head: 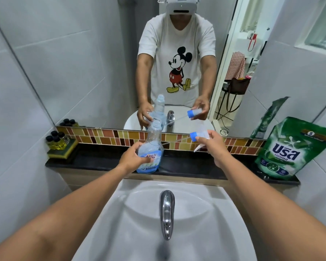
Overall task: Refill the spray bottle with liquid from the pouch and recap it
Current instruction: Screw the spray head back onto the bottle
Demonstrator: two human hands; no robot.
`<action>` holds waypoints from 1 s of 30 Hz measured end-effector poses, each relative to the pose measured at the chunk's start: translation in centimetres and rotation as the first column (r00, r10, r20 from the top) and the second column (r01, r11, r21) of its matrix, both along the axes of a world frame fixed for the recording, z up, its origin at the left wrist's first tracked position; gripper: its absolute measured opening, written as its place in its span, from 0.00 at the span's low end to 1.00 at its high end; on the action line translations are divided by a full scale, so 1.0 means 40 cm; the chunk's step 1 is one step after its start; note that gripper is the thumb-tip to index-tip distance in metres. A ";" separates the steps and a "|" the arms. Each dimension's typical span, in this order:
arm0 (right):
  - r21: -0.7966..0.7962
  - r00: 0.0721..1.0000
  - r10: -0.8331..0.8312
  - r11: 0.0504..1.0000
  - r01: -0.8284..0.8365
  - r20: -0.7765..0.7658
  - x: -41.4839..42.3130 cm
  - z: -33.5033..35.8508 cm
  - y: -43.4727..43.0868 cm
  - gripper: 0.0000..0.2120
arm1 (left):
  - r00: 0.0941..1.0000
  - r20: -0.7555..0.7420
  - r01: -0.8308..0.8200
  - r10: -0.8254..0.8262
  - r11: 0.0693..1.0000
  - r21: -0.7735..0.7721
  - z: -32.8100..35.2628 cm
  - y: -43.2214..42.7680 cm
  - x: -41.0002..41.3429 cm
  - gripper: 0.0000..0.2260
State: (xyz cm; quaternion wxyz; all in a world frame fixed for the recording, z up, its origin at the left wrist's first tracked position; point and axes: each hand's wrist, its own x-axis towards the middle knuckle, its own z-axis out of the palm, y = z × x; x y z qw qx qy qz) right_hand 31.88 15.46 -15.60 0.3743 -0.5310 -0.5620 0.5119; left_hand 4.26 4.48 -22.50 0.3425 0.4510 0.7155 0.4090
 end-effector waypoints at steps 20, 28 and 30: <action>0.374 0.978 -0.038 0.921 0.114 -0.203 0.058 0.308 -0.015 0.11 | 0.921 -0.376 -0.160 0.105 0.980 -0.121 0.057 -0.064 -0.153 0.22; 0.357 0.981 0.002 0.931 0.070 -0.196 0.024 0.302 -0.031 0.16 | 0.915 -0.396 -0.141 0.081 0.982 -0.124 0.064 -0.065 -0.147 0.23; 0.345 0.980 0.023 0.937 0.048 -0.199 0.014 0.299 -0.035 0.17 | 0.914 -0.398 -0.135 0.075 0.983 -0.125 0.063 -0.065 -0.146 0.22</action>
